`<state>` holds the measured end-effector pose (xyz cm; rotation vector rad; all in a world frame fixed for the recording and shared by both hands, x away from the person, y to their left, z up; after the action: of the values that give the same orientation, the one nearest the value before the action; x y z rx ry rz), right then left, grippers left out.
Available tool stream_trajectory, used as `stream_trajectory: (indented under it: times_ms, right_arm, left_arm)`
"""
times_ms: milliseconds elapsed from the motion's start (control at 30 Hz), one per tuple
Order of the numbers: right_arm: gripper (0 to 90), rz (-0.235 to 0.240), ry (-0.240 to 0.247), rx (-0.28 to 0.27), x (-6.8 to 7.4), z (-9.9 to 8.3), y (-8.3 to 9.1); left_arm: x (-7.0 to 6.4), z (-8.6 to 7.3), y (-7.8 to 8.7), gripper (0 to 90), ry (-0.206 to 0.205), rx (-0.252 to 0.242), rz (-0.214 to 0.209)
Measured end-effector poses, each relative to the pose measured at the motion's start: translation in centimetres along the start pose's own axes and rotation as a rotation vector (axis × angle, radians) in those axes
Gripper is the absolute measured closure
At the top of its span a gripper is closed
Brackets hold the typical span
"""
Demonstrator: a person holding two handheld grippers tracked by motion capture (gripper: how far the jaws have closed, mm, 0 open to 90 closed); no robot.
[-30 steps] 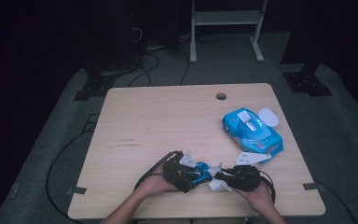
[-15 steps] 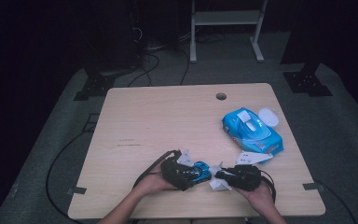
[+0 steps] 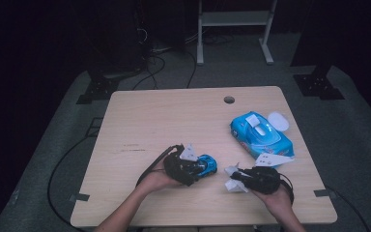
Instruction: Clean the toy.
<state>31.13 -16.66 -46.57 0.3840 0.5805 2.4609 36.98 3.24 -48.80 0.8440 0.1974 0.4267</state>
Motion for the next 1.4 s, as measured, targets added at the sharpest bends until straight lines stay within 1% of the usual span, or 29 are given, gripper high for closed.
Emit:
stream_trajectory:
  times_ms: [33, 100, 167, 200, 233, 300, 367, 433, 467, 500, 567, 600, 667, 733, 800, 833, 933, 967, 1033, 1167, 1267, 1400]
  right_arm:
    - [81.0, -0.009, -0.001, 0.000, -0.3, -0.1, 0.2]
    - [81.0, -0.035, -0.004, 0.017, -1.1, -0.6, 0.7]
    - [81.0, -0.064, 0.008, 0.046, -1.9, -1.3, 1.0]
    - [80.9, -0.080, 0.011, 0.061, -2.3, -1.6, 1.1]
    - [80.9, -0.085, 0.005, 0.073, -2.6, -1.9, 1.1]
    - [80.9, -0.105, 0.011, 0.104, -3.3, -2.7, 1.1]
    - [79.9, -0.114, 0.007, 0.135, -3.8, -3.4, 0.9]
    - [76.1, -0.135, 0.025, 0.176, -4.2, -4.1, 0.7]
    - [72.6, -0.138, 0.027, 0.187, -4.3, -4.3, 0.7]
    - [70.0, -0.138, 0.029, 0.192, -4.4, -4.4, 0.6]
    - [63.9, -0.138, 0.038, 0.201, -4.5, -4.5, 0.6]
    - [60.1, -0.141, 0.035, 0.195, -4.5, -4.5, 0.6]
    - [54.9, -0.135, 0.031, 0.183, -4.6, -4.3, 0.8]
    - [50.7, -0.133, 0.025, 0.163, -4.6, -4.0, 1.0]
    - [48.0, -0.124, 0.024, 0.139, -4.5, -3.7, 1.2]
    - [46.7, -0.119, 0.024, 0.128, -4.4, -3.5, 1.4]
    - [45.8, -0.109, 0.013, 0.083, -4.4, -3.1, 1.9]
    - [45.8, -0.109, 0.011, 0.075, -4.4, -3.0, 2.0]
    - [45.6, -0.116, 0.008, 0.066, -4.5, -2.8, 2.3]
    - [45.5, -0.125, 0.005, 0.053, -4.6, -2.5, 2.7]
    - [45.5, -0.130, 0.010, 0.045, -4.6, -2.3, 3.0]
    - [45.5, -0.134, 0.017, 0.031, -4.5, -1.8, 3.3]
  left_arm:
    - [0.4, 0.2, 0.0, 28.1, 0.010, -0.006, 0.014]
    - [1.4, 0.5, -0.2, 28.2, 0.007, -0.004, 0.031]
    - [2.1, 0.6, -0.5, 28.2, 0.004, 0.009, 0.053]
    - [2.4, 0.6, -0.8, 28.1, 0.009, 0.012, 0.058]
    - [2.7, 0.5, -1.0, 28.1, 0.018, 0.015, 0.061]
    - [3.2, 0.3, -1.5, 28.1, 0.027, 0.018, 0.068]
    - [3.5, 0.1, -2.0, 28.2, 0.034, 0.028, 0.070]
    - [3.7, -0.3, -2.5, 28.1, 0.041, 0.043, 0.073]
    - [3.8, -0.5, -2.8, 28.1, 0.039, 0.055, 0.074]
    - [3.8, -0.6, -3.0, 28.1, 0.052, 0.059, 0.067]
    - [4.0, -0.8, -3.2, 28.0, 0.074, 0.044, 0.053]
    - [4.0, -0.8, -3.2, 27.9, 0.086, 0.040, 0.042]
    - [4.2, -0.8, -3.1, 27.6, 0.082, 0.042, 0.037]
    - [4.2, -0.9, -3.0, 26.6, 0.077, 0.038, 0.044]
    - [4.3, -0.7, -2.7, 21.4, 0.084, 0.023, 0.047]
    - [4.4, -0.6, -2.4, 20.2, 0.091, 0.009, 0.049]
    - [4.5, -0.3, -1.7, 18.8, 0.093, -0.017, 0.051]
    - [4.6, -0.3, -1.4, 18.6, 0.093, -0.024, 0.053]
    - [4.6, -0.3, -0.9, 18.5, 0.099, -0.035, 0.051]
    - [4.8, -0.5, 0.0, 17.4, 0.098, -0.044, 0.063]
    - [4.9, -0.7, 0.6, 16.5, 0.098, -0.051, 0.069]
    - [4.9, -0.9, 1.3, 16.4, 0.103, -0.071, 0.073]
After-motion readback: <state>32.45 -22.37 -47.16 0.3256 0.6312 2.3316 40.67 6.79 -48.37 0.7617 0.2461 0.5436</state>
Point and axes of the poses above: each handheld gripper's, and its own axes: y roughly backward along the jaws, z roughly out of its top, x roughly to its left, the point moved 7 cm from there along -y, roughly forward along the jaws, and after that the axes turned 6 degrees about y, right-handed, at the moved point
